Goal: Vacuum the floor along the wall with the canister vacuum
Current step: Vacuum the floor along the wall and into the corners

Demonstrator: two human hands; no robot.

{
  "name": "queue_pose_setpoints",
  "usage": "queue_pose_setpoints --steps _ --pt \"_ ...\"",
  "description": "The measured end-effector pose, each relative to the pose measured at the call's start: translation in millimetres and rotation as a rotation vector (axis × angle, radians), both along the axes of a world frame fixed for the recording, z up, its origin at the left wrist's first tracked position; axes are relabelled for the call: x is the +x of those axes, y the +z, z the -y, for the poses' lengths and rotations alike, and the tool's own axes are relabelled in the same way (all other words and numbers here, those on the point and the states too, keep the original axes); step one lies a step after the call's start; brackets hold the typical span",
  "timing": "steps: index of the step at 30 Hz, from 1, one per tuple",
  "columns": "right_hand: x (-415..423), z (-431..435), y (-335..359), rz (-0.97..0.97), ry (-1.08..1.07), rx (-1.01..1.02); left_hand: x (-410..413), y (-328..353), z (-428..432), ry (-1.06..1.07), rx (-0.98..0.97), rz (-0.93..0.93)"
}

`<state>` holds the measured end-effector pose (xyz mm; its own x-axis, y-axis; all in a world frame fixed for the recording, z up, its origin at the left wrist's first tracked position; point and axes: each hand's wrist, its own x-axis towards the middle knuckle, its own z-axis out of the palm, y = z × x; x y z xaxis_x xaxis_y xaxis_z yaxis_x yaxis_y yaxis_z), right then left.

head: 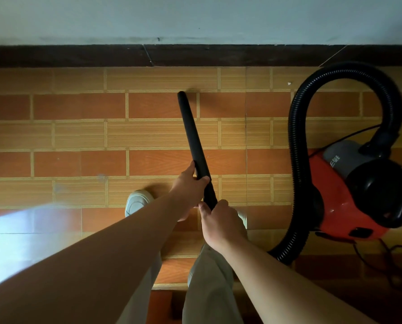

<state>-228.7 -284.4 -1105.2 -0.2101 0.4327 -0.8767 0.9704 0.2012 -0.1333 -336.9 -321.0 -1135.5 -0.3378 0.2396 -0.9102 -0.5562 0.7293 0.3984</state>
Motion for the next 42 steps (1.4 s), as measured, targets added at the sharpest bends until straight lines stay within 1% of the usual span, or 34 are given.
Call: queue_pose_setpoints --steps 6,13,17,20,26,29,33,35,42 --pt "-11 -15 -2 -0.006 0.016 -0.007 -8 -6 -14 -0.023 0.004 -0.047" --pt "-12 -17 -2 -0.008 0.01 -0.021 -9 -7 -17 0.009 0.015 -0.012" --pt "-29 -33 -8 -0.028 0.005 -0.03 -25 -12 -30 0.013 0.019 -0.049" --pt "-42 -43 -12 -0.037 0.001 -0.032 -38 -15 -40 0.038 0.027 -0.037" --pt "-47 -48 -8 -0.043 0.007 -0.081 -42 -12 -39 0.049 0.025 -0.049" --pt "-57 -57 -5 -0.076 0.053 -0.116 -48 -12 -38 0.107 -0.006 -0.096" --pt "-82 -66 -7 -0.076 0.137 -0.122 -70 -15 -36 0.228 -0.005 -0.064" --pt "-92 -65 -9 -0.077 0.146 -0.128 -81 -16 -34 0.247 0.0 -0.051" --pt "-100 -61 -14 -0.067 0.109 -0.138 -91 -12 -36 0.17 -0.035 -0.055"
